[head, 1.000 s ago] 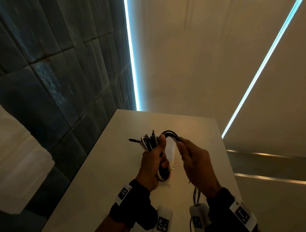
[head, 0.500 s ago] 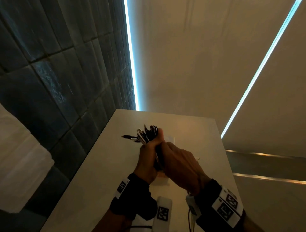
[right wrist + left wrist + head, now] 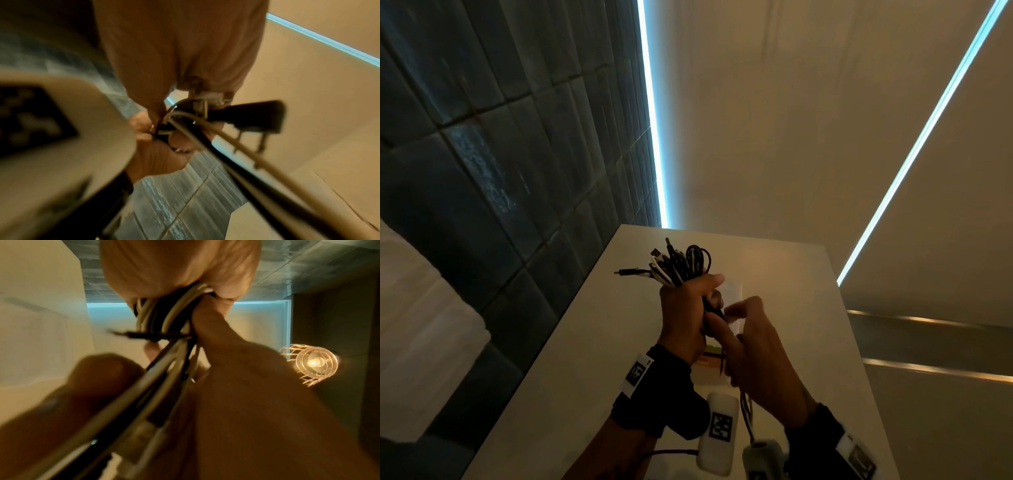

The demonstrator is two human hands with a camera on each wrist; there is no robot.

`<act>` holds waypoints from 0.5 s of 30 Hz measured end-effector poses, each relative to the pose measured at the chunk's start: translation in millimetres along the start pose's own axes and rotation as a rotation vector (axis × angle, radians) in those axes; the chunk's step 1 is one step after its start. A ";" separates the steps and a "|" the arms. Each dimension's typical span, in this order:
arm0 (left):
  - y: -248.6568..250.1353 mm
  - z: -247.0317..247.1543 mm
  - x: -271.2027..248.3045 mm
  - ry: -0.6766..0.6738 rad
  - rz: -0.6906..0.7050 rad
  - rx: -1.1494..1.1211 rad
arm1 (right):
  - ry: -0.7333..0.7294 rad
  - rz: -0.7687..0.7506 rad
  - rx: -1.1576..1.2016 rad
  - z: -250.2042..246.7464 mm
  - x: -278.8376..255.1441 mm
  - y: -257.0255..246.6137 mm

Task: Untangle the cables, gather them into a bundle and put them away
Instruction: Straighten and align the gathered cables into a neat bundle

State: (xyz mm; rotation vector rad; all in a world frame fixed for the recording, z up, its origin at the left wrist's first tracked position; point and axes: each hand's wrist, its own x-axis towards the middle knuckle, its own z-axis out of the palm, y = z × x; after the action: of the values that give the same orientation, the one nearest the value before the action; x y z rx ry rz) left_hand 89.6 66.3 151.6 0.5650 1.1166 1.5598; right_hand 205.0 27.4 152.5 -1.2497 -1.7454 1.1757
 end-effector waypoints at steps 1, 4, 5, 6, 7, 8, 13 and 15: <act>-0.4 -1.2 1.7 0.031 0.010 -0.040 | -0.085 0.040 0.018 -4.1 0.5 2.9; -0.8 -5.5 7.3 0.066 0.016 -0.161 | -0.330 0.152 0.217 -15.3 1.0 10.7; -1.7 -5.2 6.9 0.054 0.010 -0.177 | -0.398 0.189 0.327 -17.9 1.7 14.6; -3.5 -5.0 5.8 0.037 0.005 -0.181 | -0.466 0.219 0.442 -19.2 3.5 18.0; -5.2 -5.0 3.9 0.018 0.007 -0.183 | -0.531 0.241 0.539 -19.6 5.9 20.5; -7.3 -5.5 2.0 0.001 0.019 -0.183 | -0.588 0.259 0.607 -19.0 9.0 22.9; -14.8 -12.7 -2.2 0.018 0.085 -0.088 | -0.637 0.346 0.783 -15.0 15.4 41.4; -12.4 -16.4 -1.7 0.012 -0.005 -0.138 | -0.641 0.320 0.734 -13.4 13.6 45.0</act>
State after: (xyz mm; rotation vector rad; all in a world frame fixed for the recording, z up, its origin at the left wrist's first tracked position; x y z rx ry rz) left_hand 82.7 58.5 133.8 0.4596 1.0098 1.6235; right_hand 227.9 50.0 115.7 -0.7395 -1.2826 2.3286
